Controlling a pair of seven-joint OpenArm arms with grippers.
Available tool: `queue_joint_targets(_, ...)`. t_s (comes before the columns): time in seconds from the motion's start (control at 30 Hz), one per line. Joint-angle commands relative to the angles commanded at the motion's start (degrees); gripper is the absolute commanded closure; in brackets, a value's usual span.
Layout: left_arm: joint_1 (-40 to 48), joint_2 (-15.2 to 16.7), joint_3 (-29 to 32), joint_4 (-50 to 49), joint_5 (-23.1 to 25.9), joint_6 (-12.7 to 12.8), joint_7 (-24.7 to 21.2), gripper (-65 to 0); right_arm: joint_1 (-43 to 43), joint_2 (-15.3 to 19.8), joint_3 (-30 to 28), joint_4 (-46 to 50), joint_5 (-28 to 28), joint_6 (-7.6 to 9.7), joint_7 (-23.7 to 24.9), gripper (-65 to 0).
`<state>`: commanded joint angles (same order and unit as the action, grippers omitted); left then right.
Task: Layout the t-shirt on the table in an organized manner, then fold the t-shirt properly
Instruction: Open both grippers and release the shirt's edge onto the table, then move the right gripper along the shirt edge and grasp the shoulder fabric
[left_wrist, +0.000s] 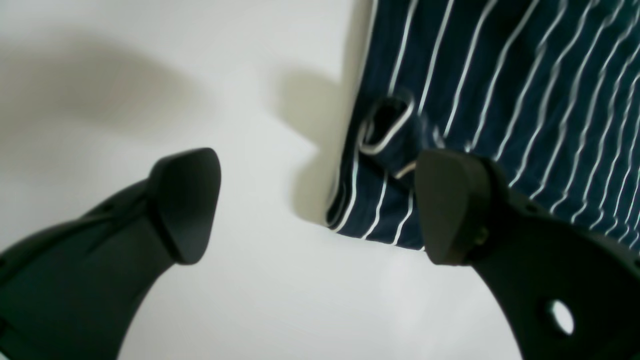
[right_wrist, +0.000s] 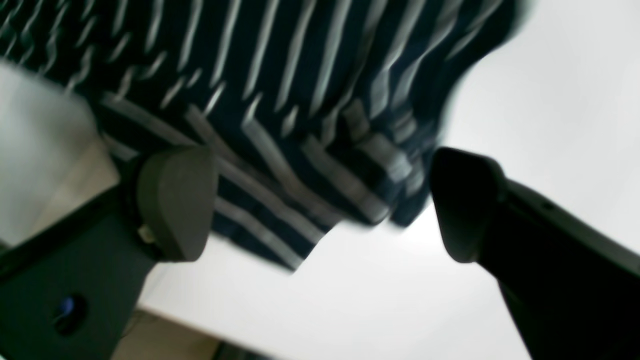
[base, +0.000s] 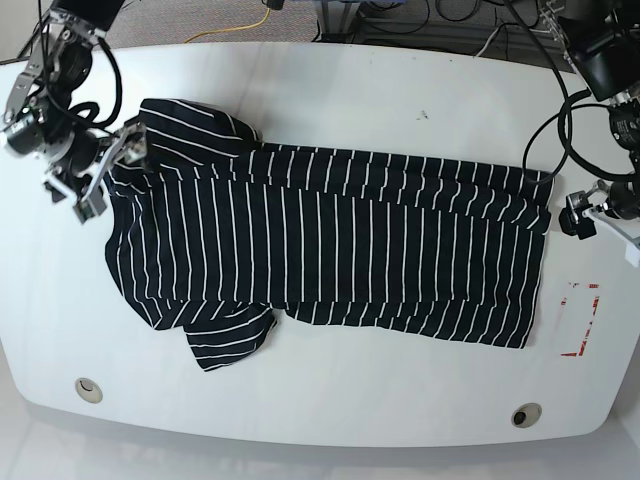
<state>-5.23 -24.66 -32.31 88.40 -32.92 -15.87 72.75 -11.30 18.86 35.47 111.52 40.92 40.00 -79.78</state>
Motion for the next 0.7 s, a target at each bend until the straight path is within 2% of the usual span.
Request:
queue_joint_targets(0.17,2.20,-0.09,-0.09,6.15,0.09,0.00,0.00,-58.5,-3.43,-4.66,5.45,-0.70,-0.09,0.00,0.79,-65.0)
queue_joint_targets(0.23,3.25,-0.09,-0.35,8.26,0.09,0.00,0.00,-58.5,-4.04,-5.54,6.15,-1.85,0.09,0.00,0.79,-65.0)
queue_joint_targets(0.37,4.57,-0.09,-0.35,11.60,0.09,0.00,-0.62,-58.5,-4.66,-6.42,6.59,-4.40,0.00,0.00,0.88,-65.0)
queue_joint_targets(0.5,6.42,-0.09,-0.09,13.19,0.18,0.00,-3.25,-58.5,-5.19,-7.91,6.59,-7.91,-0.09,0.00,2.64,-65.0)
queue_joint_targets(0.7,6.77,0.00,0.00,13.27,0.09,0.00,-3.52,-58.5,-5.54,-7.91,6.51,-13.19,0.00,0.00,5.27,-65.0)
